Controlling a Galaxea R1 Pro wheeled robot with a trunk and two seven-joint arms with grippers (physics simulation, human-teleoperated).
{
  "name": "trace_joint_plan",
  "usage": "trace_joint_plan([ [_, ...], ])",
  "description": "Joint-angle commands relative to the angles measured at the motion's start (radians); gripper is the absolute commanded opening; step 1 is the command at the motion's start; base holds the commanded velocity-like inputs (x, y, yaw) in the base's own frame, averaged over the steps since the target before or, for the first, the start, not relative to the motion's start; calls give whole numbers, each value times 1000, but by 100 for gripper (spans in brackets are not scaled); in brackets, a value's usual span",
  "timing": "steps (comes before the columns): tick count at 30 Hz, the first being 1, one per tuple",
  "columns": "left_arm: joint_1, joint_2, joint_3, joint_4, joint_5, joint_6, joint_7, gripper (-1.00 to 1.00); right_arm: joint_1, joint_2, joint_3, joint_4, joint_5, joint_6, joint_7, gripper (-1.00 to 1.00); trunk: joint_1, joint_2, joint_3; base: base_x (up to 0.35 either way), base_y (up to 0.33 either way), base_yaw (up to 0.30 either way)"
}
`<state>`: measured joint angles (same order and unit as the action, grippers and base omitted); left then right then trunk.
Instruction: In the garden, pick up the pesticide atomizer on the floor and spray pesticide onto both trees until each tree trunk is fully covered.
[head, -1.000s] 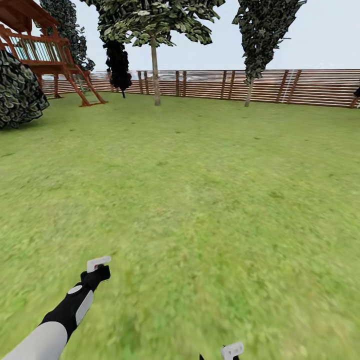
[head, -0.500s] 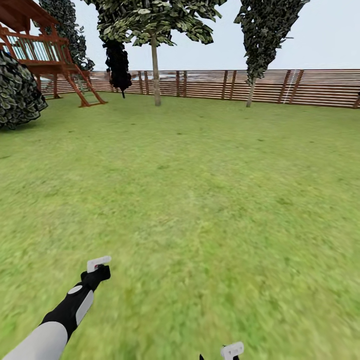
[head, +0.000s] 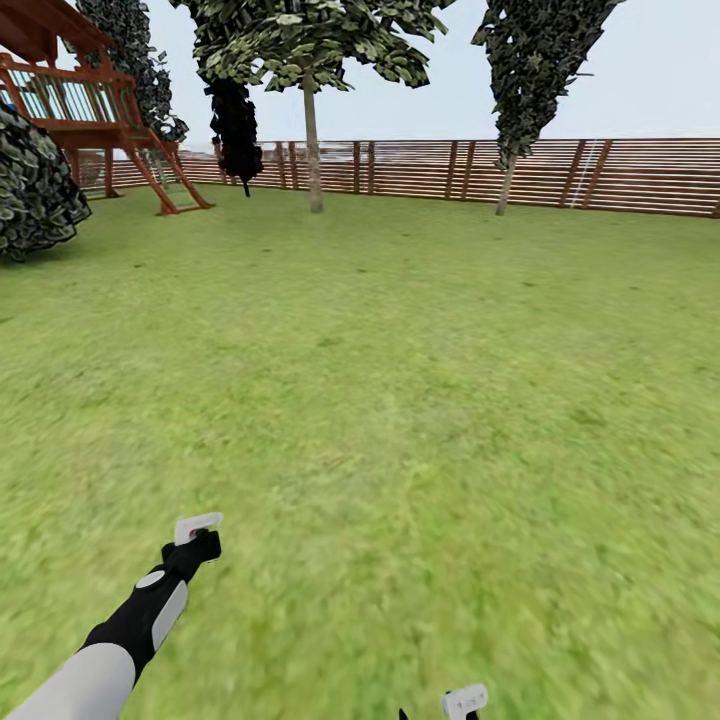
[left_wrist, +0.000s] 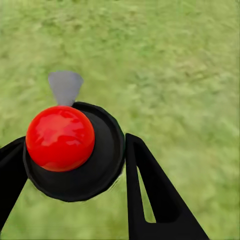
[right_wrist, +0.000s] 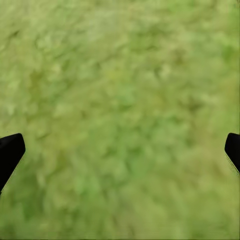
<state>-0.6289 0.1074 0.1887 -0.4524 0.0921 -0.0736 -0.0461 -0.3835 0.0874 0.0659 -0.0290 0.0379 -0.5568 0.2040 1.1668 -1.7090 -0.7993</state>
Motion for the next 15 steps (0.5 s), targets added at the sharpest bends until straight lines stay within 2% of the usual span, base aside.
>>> trace_joint_plan([
  [1, 0, -1, -1, 0, 0, 0, 0, -100, 0, 0, 0, 0, 0, 0, 0, 100, 0, 0, 0, 338, 104, 0],
  [4, 0, -4, -6, 0, -4, -3, -10, -100, 0, 0, 0, 0, 0, 0, 0, 100, 0, 0, 0, 338, 104, 0],
  [7, 1, -28, -11, -1, -18, -2, -20, -100, 0, 0, 0, 0, 0, 0, 0, 100, 0, 0, 0, 338, 104, 0],
  [8, 1, -37, -18, -2, -28, -1, -23, -100, 0, 0, 0, 0, 0, 0, 0, 100, 0, 0, 0, 338, 104, 0],
  [9, 1, -45, -40, -2, -43, 0, -27, -100, 0, 0, 0, 0, 0, 0, 0, 100, 0, 0, 0, 338, 104, 0],
  [11, 1, -50, -69, -2, -51, 1, -28, -100, 0, 0, 0, 0, 0, 0, 0, 100, 0, 0, 0, 338, 104, 0],
  [15, 0, -52, -86, -2, -52, 5, -26, -100, 0, 0, 0, 0, 0, 0, 0, 100, 0, 0, 0, 338, 104, 0],
])
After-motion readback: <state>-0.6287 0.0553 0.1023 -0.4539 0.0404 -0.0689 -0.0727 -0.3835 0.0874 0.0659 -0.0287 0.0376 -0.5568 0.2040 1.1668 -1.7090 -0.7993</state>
